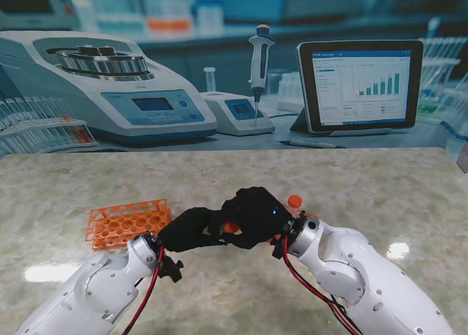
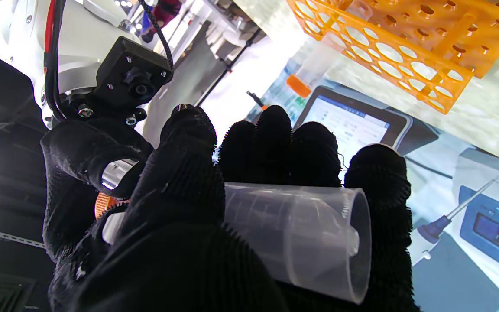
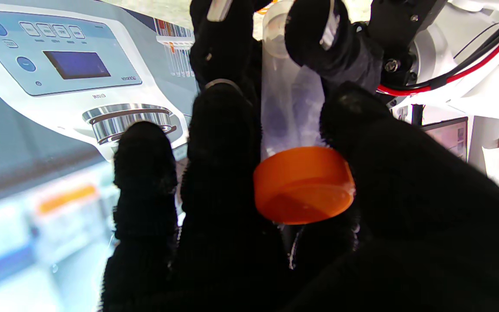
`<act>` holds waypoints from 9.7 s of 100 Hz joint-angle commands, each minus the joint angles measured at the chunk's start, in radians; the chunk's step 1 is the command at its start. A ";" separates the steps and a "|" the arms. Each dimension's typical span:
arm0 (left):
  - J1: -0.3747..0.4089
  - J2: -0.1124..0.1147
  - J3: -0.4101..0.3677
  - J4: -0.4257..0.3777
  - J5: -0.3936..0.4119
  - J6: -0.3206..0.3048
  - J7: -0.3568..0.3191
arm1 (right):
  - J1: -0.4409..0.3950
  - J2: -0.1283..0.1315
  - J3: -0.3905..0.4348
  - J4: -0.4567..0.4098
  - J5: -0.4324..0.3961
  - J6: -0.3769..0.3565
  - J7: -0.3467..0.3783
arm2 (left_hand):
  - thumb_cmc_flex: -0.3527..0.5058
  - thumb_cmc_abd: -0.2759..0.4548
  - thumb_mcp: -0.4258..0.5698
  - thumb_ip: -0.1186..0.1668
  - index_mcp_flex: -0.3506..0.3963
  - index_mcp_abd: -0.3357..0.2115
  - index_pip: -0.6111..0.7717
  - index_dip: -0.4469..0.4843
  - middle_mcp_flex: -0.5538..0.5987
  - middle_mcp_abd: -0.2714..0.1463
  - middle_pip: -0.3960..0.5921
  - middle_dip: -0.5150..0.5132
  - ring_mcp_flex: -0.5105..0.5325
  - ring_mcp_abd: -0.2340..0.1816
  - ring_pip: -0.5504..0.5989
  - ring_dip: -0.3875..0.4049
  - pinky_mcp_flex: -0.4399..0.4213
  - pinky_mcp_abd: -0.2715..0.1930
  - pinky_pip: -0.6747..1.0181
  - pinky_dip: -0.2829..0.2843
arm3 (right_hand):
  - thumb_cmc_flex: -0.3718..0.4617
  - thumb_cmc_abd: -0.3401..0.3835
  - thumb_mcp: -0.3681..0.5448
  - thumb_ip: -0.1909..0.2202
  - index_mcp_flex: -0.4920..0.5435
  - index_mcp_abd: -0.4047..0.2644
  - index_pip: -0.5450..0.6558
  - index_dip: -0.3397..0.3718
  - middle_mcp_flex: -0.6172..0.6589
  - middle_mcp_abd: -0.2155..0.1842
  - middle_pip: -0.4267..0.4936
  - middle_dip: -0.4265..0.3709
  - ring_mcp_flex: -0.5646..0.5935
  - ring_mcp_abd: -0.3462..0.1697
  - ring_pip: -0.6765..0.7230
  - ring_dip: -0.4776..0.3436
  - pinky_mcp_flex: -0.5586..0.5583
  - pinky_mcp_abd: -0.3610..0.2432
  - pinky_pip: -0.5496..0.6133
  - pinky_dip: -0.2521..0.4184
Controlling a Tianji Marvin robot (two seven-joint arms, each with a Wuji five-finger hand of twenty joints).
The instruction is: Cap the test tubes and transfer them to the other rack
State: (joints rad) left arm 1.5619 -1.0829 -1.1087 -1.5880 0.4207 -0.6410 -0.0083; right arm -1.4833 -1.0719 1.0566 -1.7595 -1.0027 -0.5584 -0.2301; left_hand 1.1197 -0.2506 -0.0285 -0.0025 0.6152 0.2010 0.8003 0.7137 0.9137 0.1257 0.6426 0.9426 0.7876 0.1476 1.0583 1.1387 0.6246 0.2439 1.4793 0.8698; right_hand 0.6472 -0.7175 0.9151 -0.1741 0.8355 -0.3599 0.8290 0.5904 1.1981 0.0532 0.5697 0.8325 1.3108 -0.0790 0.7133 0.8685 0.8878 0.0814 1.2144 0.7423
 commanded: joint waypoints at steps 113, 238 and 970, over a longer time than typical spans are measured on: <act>0.010 -0.009 -0.004 -0.064 -0.021 -0.013 -0.034 | 0.003 -0.013 -0.001 0.029 0.063 -0.047 0.032 | -0.076 0.031 0.021 -0.016 -0.014 -0.337 -0.115 -0.092 -0.060 -0.084 -0.273 -0.271 -0.023 -0.015 -0.495 -0.288 -0.187 0.079 -0.452 -0.157 | 0.146 0.128 0.415 0.257 0.289 0.000 0.009 0.343 0.218 -0.151 0.065 0.093 0.008 -0.065 0.433 0.074 0.210 -0.030 0.275 0.005; -0.005 0.019 -0.013 -0.071 -0.001 0.035 -0.135 | -0.093 -0.013 0.081 -0.085 0.018 -0.118 -0.011 | -0.247 -0.018 0.021 -0.023 -0.053 -0.225 -0.524 -0.384 -0.348 -0.037 -0.552 -0.697 -0.386 0.007 -0.962 -0.811 -0.571 0.126 -1.065 -0.528 | 0.147 0.138 0.418 0.253 0.293 -0.018 0.040 0.359 0.217 -0.152 0.078 0.098 0.007 -0.066 0.448 0.077 0.209 -0.026 0.281 0.009; 0.015 0.011 -0.103 -0.052 0.081 0.082 -0.092 | -0.197 0.004 0.257 -0.038 0.026 0.118 0.112 | -0.262 0.072 0.016 -0.024 -0.117 -0.151 -0.638 -0.488 -0.383 0.002 -0.593 -0.794 -0.407 0.062 -0.999 -0.912 -0.596 0.113 -1.275 -0.542 | -0.120 0.238 -0.185 0.109 -0.169 0.214 -0.424 -0.054 -0.303 -0.066 -0.415 -0.494 -0.545 0.134 -0.534 -0.480 -0.640 0.223 -0.334 -0.252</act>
State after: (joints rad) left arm 1.5773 -1.0703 -1.2133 -1.6400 0.5015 -0.5649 -0.0960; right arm -1.6461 -1.0640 1.3172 -1.7852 -0.9797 -0.4367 -0.1200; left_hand 0.8818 -0.2128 0.0026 -0.0030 0.5250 0.0364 0.1978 0.2484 0.5510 0.1219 0.0739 0.1713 0.3733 0.1985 0.0613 0.2357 0.0294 0.3562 0.2467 0.3496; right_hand 0.5223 -0.5110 0.7441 -0.0933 0.7245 -0.1647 0.4331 0.5458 0.8959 0.0060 0.1817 0.3678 0.7656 0.0787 0.2229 0.4220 0.2465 0.2736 0.9092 0.5180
